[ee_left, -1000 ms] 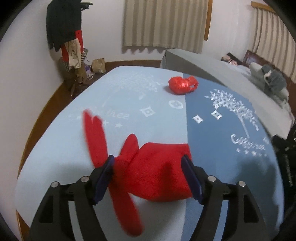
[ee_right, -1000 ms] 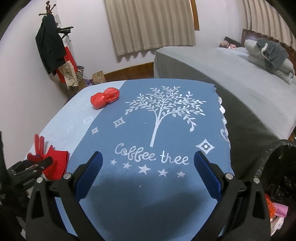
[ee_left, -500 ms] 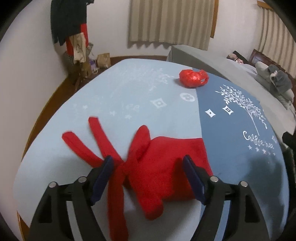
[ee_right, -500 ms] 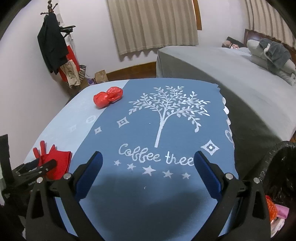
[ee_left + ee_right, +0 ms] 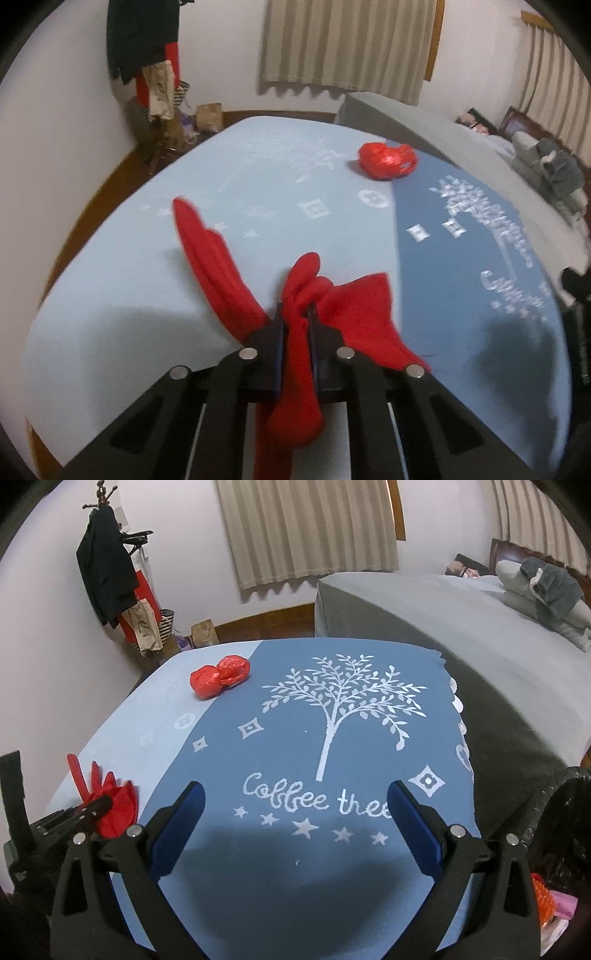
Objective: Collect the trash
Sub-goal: 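Grasp the red plastic bag with the right gripper while the left gripper holds the red cloth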
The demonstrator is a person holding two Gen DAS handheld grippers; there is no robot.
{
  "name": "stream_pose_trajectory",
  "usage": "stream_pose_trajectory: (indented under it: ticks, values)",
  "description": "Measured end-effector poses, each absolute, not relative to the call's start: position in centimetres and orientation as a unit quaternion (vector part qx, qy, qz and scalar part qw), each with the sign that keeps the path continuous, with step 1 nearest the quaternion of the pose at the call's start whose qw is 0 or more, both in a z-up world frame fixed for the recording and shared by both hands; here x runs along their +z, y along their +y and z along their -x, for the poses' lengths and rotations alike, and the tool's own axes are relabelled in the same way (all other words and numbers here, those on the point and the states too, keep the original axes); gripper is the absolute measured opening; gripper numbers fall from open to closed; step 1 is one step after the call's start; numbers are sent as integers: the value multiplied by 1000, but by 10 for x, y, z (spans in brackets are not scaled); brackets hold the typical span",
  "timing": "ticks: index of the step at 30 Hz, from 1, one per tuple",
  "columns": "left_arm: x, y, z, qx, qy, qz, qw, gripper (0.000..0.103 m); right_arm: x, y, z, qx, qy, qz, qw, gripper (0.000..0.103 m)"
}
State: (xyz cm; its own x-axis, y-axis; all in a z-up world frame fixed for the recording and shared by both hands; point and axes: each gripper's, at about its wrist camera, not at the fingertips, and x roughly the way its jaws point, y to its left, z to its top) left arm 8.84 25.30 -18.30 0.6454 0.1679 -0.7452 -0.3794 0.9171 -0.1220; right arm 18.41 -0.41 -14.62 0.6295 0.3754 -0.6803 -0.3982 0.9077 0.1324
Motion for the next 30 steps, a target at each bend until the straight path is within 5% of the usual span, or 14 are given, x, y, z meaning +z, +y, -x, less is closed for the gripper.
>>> stream_pose_trajectory:
  ticks: [11, 30]
  values:
    - [-134, 267, -118, 140, 326, 133, 925, 11, -132, 32, -221, 241, 345, 20, 907, 96]
    - [-149, 349, -224, 196, 313, 121, 921, 11, -174, 167, -348, 267, 385, 64, 881, 96]
